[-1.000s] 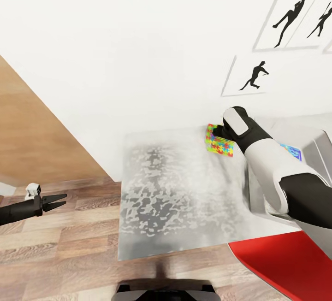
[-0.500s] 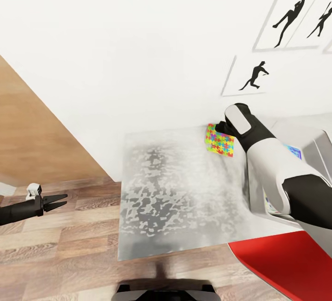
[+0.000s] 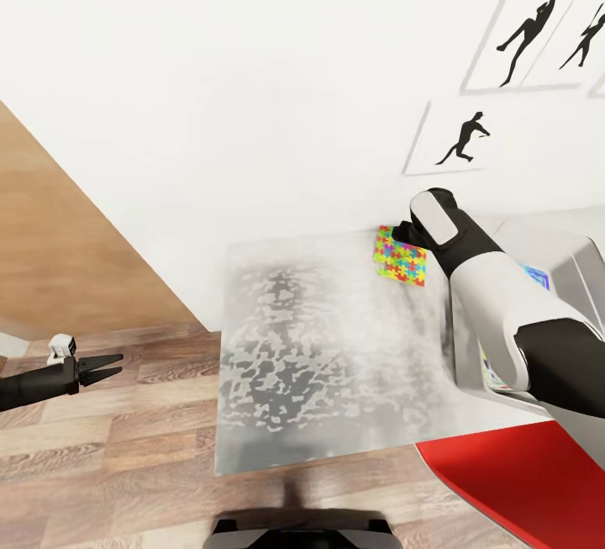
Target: Put all the toys in the child's room - the three board games (two on the bed and one on the table), the two jigsaw puzzles on the table, and the tennis ball on the table - inside the toy box on the table in the child's room.
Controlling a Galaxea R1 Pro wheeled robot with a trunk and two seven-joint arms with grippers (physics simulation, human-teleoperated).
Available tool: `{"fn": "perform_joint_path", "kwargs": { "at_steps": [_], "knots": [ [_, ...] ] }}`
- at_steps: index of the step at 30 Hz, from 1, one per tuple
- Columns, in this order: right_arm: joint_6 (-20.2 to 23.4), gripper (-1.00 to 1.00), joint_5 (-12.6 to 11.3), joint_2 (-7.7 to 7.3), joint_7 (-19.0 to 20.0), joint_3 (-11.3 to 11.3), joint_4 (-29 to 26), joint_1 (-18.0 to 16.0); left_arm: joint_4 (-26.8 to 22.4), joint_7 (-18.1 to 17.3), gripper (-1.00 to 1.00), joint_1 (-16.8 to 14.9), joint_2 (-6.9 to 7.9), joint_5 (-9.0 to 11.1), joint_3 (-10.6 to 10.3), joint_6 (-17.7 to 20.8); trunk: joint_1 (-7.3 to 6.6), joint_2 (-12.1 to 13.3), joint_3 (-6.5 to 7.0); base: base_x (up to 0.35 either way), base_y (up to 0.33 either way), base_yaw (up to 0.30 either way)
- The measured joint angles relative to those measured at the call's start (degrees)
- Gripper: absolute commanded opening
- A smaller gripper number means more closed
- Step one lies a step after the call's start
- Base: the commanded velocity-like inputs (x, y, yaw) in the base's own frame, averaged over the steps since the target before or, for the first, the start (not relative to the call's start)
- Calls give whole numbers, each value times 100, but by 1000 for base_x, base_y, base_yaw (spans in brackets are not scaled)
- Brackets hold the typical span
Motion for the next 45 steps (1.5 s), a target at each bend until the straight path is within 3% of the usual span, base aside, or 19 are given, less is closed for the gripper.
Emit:
{"fn": "perform_joint_path", "kwargs": {
  "at_steps": [17,27,45],
  "knots": [
    [31,100,-7,-39,60,-32,17,-21,0,0,100,0,0,0,-3,0,0,0,-79,0,0,0],
    [71,100,-13,-224,453,-53,40,-196,0,0,100,0,0,0,-9,0,0,0,-171,0,0,0],
    [182,100,-23,-241,531,-54,53,-387,0,0,100,0,-1,0,-10,0,0,0,-339,0,0,0]
  ]
}}
